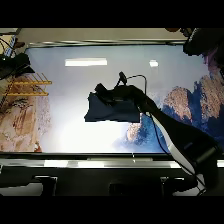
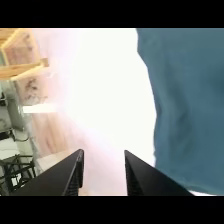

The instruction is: Fold the clothes and pants, and hang the long-sleeved shirts on hangers.

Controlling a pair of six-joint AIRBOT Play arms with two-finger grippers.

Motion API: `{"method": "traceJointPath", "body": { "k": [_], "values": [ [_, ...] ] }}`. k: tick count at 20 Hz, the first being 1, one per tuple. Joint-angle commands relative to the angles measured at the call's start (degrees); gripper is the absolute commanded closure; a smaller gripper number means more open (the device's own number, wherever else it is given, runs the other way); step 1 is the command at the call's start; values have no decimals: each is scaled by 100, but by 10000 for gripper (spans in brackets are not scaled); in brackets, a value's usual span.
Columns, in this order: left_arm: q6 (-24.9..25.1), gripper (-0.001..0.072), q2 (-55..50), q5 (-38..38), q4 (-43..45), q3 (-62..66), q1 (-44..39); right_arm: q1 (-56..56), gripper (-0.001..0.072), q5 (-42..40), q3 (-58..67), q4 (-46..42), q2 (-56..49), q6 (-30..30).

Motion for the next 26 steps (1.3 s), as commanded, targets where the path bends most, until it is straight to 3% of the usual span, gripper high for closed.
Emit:
{"method": "traceJointPath", "body": {
  "k": [1,5,7,12,18,26],
  "values": [
    [-2,690,-2,2,2,-2,4,-273,394,-328,4,111,516,-319],
    [-2,690,-2,0,0,-2,4,-1552,381,-1639,2,-144,992,-1095],
    [-2,690,-2,-2,0,-2,7,-2385,283,-2391,-33,-321,1001,-1668],
    [-2,690,-2,0,0,-2,4,-3906,242,-2817,-955,-354,938,-2632],
    [127,690,-2,0,-2,-2,4,-3908,241,-2957,-1436,431,-33,-3598],
    [127,690,-4,2,-15,-2,4,-3460,242,-2809,-1436,887,-776,-3980]
  ]
}}
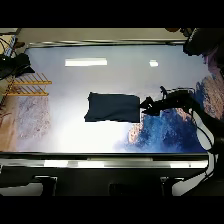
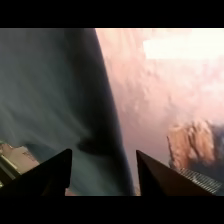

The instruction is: Fold the clothes and pants, and hang the long-sleeved shirts on hangers.

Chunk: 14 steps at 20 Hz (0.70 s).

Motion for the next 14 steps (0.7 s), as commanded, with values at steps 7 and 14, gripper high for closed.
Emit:
{"method": "traceJointPath", "body": {
  "k": [7,14],
  "values": [
    [15,690,-4,4,2,-2,4,435,679,350,9,378,-155,-175],
    [17,690,-4,4,2,-2,4,234,683,240,1097,249,-63,664]
  ]
}}
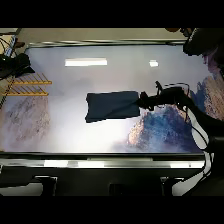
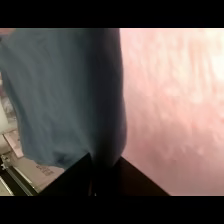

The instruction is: Fold the clothes and pants, and hang the long-sleeved shirts on hangers.

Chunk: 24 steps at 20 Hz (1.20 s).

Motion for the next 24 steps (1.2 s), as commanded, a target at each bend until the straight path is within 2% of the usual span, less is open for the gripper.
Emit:
{"method": "traceJointPath", "body": {
  "k": [1,7,11,18,24],
  "values": [
    [7,690,-2,2,2,-2,7,-127,683,-98,713,-304,7,616],
    [4,690,-2,0,2,-2,7,-763,683,-33,1565,-758,0,1200],
    [24,690,-2,2,2,-2,7,-1423,683,197,1794,-765,0,1272],
    [20,690,-33,2,2,-2,4,-2723,683,1075,1956,-793,-4,1298],
    [17,690,-136,2,0,0,4,-3985,683,1202,1956,-1156,-4,1305]
  ]
}}
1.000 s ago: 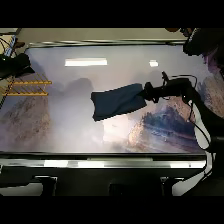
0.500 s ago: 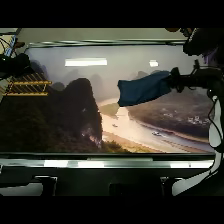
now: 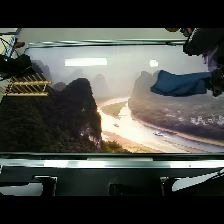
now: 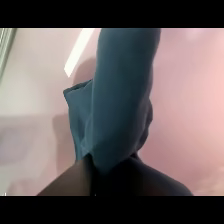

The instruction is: Fold the clothes and pants, and hang the long-sleeved shirts on hangers.

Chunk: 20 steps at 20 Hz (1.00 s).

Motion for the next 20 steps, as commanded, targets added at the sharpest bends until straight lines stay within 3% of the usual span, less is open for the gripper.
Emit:
{"method": "traceJointPath", "body": {
  "k": [1,7,12,16,20],
  "values": [
    [0,690,-42,2,-2,0,4,-804,683,70,9,-173,-2,11],
    [-107,690,-42,0,-42,0,4,-1891,683,-715,9,-542,0,809],
    [-105,690,-42,-2,-302,0,4,-2094,684,-2354,7,-2004,17,1578],
    [-103,690,-44,-2,-393,0,4,-2094,684,-3495,2,-3117,105,1615],
    [-105,690,-46,-2,-393,0,0,-2094,684,-4004,0,-4000,157,1609]
  ]
}}
